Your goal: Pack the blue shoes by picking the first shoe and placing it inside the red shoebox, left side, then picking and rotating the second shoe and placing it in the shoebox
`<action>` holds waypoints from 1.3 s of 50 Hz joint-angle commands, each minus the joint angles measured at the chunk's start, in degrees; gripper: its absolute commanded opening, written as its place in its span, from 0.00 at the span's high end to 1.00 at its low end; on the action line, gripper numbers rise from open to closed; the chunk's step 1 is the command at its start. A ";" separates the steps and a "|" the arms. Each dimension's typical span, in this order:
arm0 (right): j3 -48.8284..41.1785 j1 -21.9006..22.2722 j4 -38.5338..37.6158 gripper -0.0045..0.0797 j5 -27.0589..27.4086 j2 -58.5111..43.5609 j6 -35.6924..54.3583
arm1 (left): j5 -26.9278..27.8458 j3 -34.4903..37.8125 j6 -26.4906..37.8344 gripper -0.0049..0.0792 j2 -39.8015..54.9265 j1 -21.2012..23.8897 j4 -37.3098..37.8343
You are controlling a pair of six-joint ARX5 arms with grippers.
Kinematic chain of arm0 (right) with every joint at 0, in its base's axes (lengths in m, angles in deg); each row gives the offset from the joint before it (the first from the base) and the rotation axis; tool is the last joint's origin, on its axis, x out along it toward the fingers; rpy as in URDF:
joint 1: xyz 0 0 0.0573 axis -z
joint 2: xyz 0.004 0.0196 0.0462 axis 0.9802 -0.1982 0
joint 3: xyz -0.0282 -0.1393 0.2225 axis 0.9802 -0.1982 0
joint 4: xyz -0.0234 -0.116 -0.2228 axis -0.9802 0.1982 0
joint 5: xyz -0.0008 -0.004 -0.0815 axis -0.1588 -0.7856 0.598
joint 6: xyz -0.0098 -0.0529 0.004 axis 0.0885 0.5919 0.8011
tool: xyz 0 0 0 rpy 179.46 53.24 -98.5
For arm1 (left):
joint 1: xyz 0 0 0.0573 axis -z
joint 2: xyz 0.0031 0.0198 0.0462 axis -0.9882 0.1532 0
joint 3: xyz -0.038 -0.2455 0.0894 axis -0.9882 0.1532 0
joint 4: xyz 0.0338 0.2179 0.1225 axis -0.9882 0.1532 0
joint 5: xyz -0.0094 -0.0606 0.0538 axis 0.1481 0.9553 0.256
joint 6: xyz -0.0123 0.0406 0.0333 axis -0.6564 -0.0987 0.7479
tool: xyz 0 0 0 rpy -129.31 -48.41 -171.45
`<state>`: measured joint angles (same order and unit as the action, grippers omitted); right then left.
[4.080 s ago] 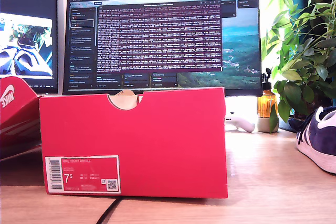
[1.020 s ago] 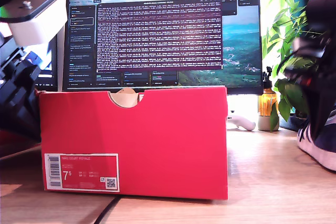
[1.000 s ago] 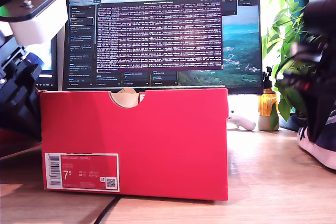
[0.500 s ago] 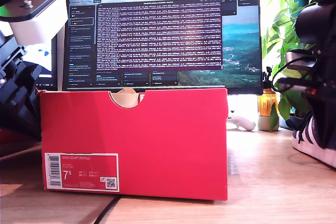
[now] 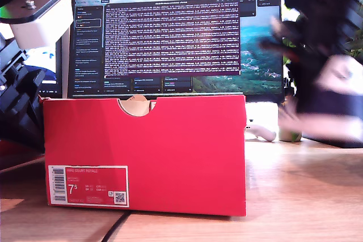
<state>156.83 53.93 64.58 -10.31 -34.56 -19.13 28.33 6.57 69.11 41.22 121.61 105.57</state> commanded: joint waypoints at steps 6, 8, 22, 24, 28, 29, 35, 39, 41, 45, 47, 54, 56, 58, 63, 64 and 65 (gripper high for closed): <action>4.66 -4.04 -2.86 0.96 -4.02 2.27 -5.86 | 0.00 -0.57 0.02 0.96 0.52 0.13 -0.61; 4.85 -5.27 -4.39 0.96 -4.63 2.27 -7.69 | 0.00 -0.57 0.04 0.96 0.55 0.13 -0.63; 4.85 -12.59 -16.00 0.96 -4.98 1.68 -18.71 | -0.02 -0.57 0.04 0.96 0.52 0.13 -0.70; 4.85 -13.25 -17.62 0.96 -4.98 1.27 -20.35 | -0.02 -0.57 0.04 0.96 0.52 0.13 -0.70; 4.85 -14.51 -20.15 0.96 -5.01 -0.26 -23.02 | -0.02 -0.57 0.04 0.96 0.55 0.13 -0.72; 4.85 -14.75 -20.63 0.96 -5.03 -0.61 -23.02 | -0.02 -0.57 0.04 0.96 0.52 0.13 -0.79; 4.85 -16.06 -23.91 0.96 -4.79 -3.80 -26.34 | -0.02 -0.57 0.04 0.96 0.52 0.13 -1.16; 4.85 -16.28 -25.70 0.96 -4.83 -6.08 -28.52 | -0.04 -0.57 0.04 0.96 0.52 0.13 -1.16; 4.85 -16.44 -26.73 0.96 -4.83 -7.48 -29.20 | -0.04 -0.57 0.04 0.96 0.52 0.13 -1.16; 4.85 -16.94 -28.55 0.96 -4.96 -10.01 -30.82 | -0.04 -0.57 0.04 0.96 0.52 0.13 -1.16; 4.85 -17.03 -29.42 0.96 -4.96 -11.17 -30.93 | -0.04 -0.57 0.04 0.96 0.52 0.13 -1.20; 4.85 -17.75 -31.39 0.96 -5.05 -15.74 -32.98 | -0.07 -0.57 0.07 0.96 0.52 0.13 -1.40; 4.85 -18.05 -32.11 0.96 -5.14 -16.74 -33.53 | -0.07 -0.57 0.07 0.96 0.52 0.13 -1.42; 4.85 -18.40 -32.92 0.96 -5.40 -17.79 -33.77 | -0.02 -0.57 0.07 0.96 0.52 0.13 -1.44; 4.85 -19.32 -34.25 0.96 -5.73 -19.58 -35.08 | 0.00 -0.57 0.11 0.96 0.52 0.13 -1.90; 4.85 -19.63 -34.64 0.96 -5.73 -19.96 -35.01 | -0.02 -0.57 0.11 0.96 0.52 0.13 -2.08; 4.85 -19.80 -34.99 0.96 -5.75 -20.24 -35.06 | -0.02 -0.57 0.11 0.96 0.52 0.13 -2.34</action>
<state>160.02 35.68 32.12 -15.34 -54.67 -54.32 28.33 6.57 69.13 41.22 121.61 104.70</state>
